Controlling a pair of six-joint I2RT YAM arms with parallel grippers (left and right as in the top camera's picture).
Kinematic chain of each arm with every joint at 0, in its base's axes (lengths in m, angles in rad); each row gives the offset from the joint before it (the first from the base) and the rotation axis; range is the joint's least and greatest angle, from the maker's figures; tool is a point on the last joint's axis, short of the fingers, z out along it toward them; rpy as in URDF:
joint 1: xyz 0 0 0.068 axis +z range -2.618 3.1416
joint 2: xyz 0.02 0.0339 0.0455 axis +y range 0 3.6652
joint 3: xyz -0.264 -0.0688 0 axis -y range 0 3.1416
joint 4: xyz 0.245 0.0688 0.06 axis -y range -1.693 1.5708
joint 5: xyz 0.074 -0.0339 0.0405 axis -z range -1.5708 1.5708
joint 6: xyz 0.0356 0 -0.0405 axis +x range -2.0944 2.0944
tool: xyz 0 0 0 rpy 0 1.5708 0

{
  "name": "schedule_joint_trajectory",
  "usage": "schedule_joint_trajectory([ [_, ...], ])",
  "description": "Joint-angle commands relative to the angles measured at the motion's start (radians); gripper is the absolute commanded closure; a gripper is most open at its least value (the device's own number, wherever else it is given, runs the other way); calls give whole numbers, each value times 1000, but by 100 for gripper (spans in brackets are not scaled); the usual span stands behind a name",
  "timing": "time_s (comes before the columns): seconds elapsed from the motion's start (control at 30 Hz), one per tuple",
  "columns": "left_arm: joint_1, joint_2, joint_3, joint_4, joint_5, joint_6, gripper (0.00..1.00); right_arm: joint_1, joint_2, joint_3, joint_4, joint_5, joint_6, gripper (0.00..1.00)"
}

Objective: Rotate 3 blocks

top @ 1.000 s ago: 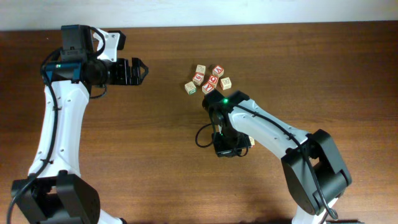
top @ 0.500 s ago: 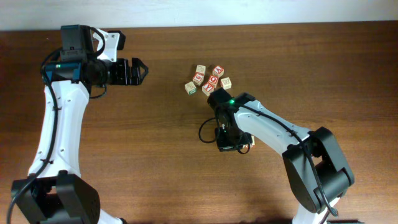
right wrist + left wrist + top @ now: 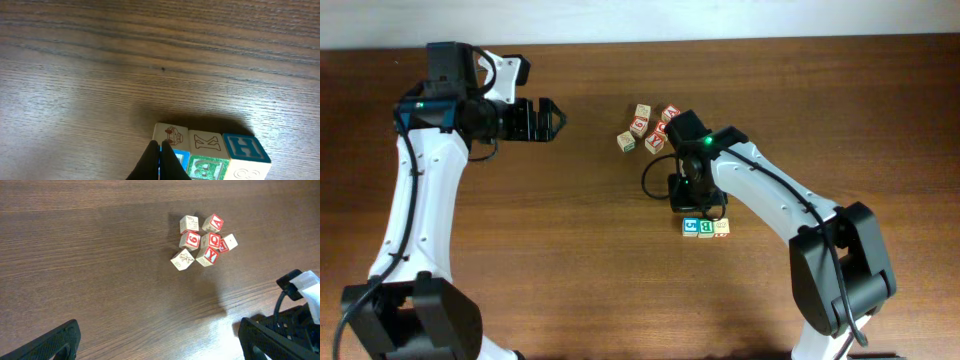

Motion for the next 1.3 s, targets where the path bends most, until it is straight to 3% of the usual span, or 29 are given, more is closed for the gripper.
schedule_joint_trajectory([
  [0.0,-75,64,8,-3,-24,23,1,0,20,0,-19,-10,8,96],
  [0.3,-124,93,8,3,-57,25,1,0,21,-70,-10,-6,-3,96],
  [0.57,-135,93,8,3,-57,25,1,0,3,-68,-53,-14,-108,96],
  [0.63,-135,93,8,2,-57,25,1,0,-101,-30,-53,-14,-108,96],
  [0.7,-143,93,8,-16,-41,-2,1,-47,-319,-19,-72,-14,-87,96],
  [0.73,-163,93,6,-28,-9,-3,7,-106,-401,-20,-119,-14,-85,96],
  [0.77,-216,93,-8,-38,14,-11,33,-180,-449,-23,-183,-18,-94,96],
  [0.8,-270,95,-35,-38,14,-53,80,-261,-464,-47,-216,-92,-157,96],
  [0.83,-329,101,-79,-18,14,-125,100,-330,-463,-124,-174,-191,-184,96],
  [0.9,-447,111,-212,116,14,-264,100,-402,-463,-328,2,-326,-202,96],
  [0.97,-506,114,-342,301,19,-400,100,-483,-459,-455,118,-341,-211,96],
  [1.07,-562,177,-389,378,53,-523,100,-543,-451,-534,195,-404,-232,96],
  [1.27,-610,286,-389,427,120,-554,100,-544,-278,-534,297,-472,-232,96],
])
